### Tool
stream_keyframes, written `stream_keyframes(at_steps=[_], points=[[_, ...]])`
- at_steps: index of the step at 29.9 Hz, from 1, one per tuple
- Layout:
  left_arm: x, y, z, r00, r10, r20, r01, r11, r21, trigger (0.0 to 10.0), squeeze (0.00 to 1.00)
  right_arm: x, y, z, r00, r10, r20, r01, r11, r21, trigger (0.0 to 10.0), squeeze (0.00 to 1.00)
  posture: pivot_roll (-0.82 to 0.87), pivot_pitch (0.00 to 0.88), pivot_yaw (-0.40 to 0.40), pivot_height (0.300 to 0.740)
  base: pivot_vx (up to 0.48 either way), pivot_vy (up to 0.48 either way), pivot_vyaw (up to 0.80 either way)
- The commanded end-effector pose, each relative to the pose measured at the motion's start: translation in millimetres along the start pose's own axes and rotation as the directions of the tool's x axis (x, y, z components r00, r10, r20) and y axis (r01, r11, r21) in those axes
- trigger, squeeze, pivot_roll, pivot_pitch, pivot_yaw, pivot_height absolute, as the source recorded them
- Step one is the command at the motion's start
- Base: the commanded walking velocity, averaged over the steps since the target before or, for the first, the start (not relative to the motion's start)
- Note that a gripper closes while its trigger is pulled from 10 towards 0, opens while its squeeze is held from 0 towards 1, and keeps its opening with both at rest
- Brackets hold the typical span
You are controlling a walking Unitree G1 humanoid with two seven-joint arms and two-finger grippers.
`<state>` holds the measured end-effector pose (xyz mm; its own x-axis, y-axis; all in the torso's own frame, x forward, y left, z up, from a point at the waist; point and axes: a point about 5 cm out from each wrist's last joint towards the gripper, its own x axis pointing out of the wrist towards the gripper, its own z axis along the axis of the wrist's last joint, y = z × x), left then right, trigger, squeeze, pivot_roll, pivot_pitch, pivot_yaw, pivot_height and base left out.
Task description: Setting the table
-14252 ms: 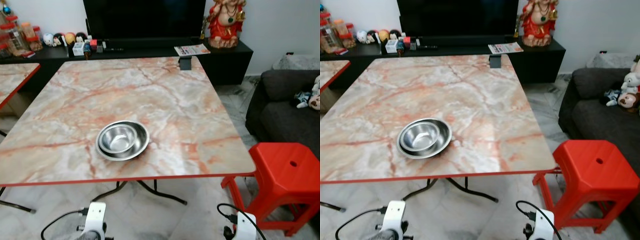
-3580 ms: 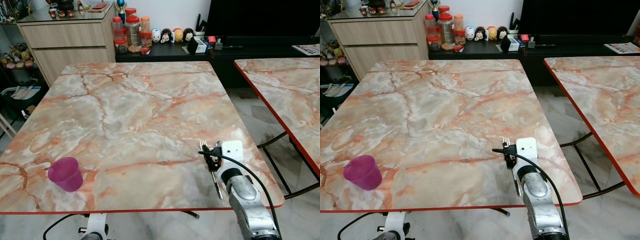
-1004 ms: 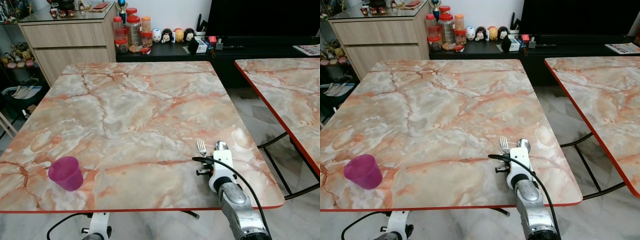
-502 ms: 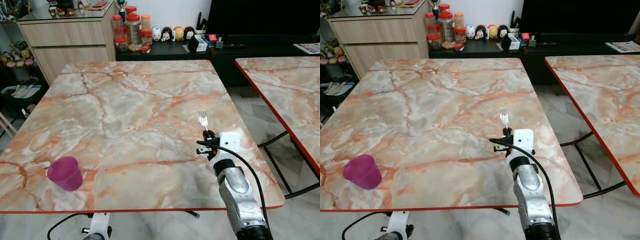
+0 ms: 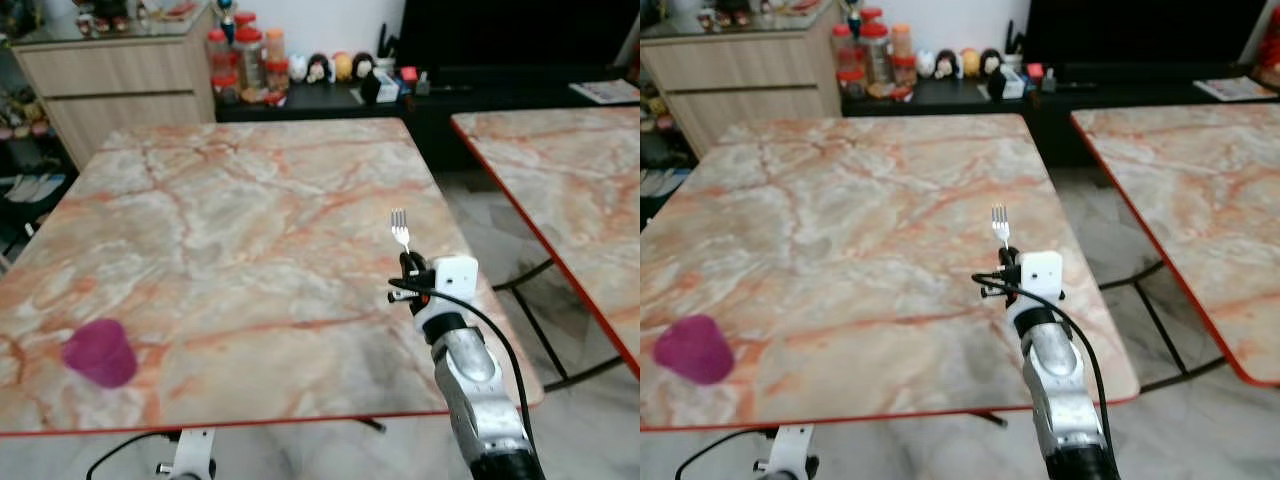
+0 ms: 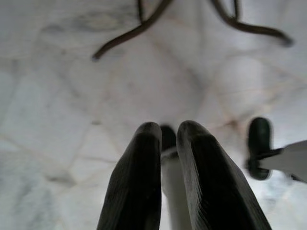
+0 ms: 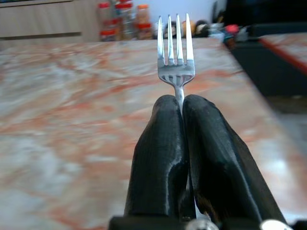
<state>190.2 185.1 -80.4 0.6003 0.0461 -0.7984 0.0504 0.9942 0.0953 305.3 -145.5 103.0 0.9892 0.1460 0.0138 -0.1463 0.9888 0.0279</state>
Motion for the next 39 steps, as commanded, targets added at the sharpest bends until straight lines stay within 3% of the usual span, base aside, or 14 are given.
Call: stream_keyframes(at_steps=[1,39], points=[[-1.2,5.0,-5.5,1.0,0.016,-0.017,-0.016,1.0,0.01,10.0,0.0,3.8,3.4,12.4,0.999,0.013,0.049,-0.013,1.0,0.005,10.0,0.0,-0.02,0.0,-0.011,0.74,0.0,-0.48,0.0],[-0.5,2.8,-2.4,1.0,0.009,-0.007,-0.009,1.0,0.018,10.0,0.0,2.8,2.7,16.3,0.998,0.01,0.058,-0.01,1.0,-0.008,10.0,0.0,-0.03,0.0,-0.006,0.74,0.0,-0.48,0.0]])
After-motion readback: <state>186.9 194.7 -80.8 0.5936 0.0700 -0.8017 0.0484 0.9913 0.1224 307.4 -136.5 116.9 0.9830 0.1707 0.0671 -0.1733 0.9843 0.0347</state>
